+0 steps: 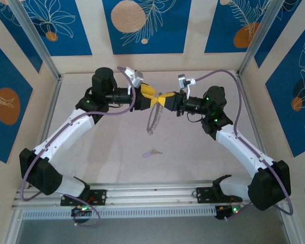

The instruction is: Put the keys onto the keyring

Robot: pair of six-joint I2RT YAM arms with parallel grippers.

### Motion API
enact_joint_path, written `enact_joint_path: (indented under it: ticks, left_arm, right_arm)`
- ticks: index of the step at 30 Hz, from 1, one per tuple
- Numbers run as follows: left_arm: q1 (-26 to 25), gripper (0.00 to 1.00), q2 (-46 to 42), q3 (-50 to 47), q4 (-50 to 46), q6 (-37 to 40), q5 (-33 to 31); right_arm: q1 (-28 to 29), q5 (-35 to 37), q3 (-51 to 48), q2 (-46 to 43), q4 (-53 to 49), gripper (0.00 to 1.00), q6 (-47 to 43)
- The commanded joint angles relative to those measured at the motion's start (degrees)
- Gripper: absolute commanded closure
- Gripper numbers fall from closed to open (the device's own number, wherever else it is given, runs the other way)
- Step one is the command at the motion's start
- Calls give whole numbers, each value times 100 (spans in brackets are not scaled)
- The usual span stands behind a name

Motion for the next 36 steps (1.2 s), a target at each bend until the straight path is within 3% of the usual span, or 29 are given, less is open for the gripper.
enact_joint_path:
  ticks: [1,5,13,18,24,36]
  left_arm:
    - [-23,45,-372,-383,1049,-658,-684]
    - [-13,39,-583,-739,1480,-962,-940]
    - [137,40,-696,-1058,1831,-1277,-885]
    - [283,47,-599,-1249,2383,-1728,-471]
    - [302,47,-441,-1361,2871,-2103,56]
    - [314,48,-199,-1633,3878,-2845,258]
  right_arm:
    - [8,176,-38,-112,226,100,-42]
    - [8,188,-107,-146,295,100,-9]
    - [8,230,-165,-208,299,100,5]
    - [7,247,-164,-226,323,100,43]
    - [17,322,-173,-218,438,100,143]
    - [33,455,-209,-151,764,100,368]
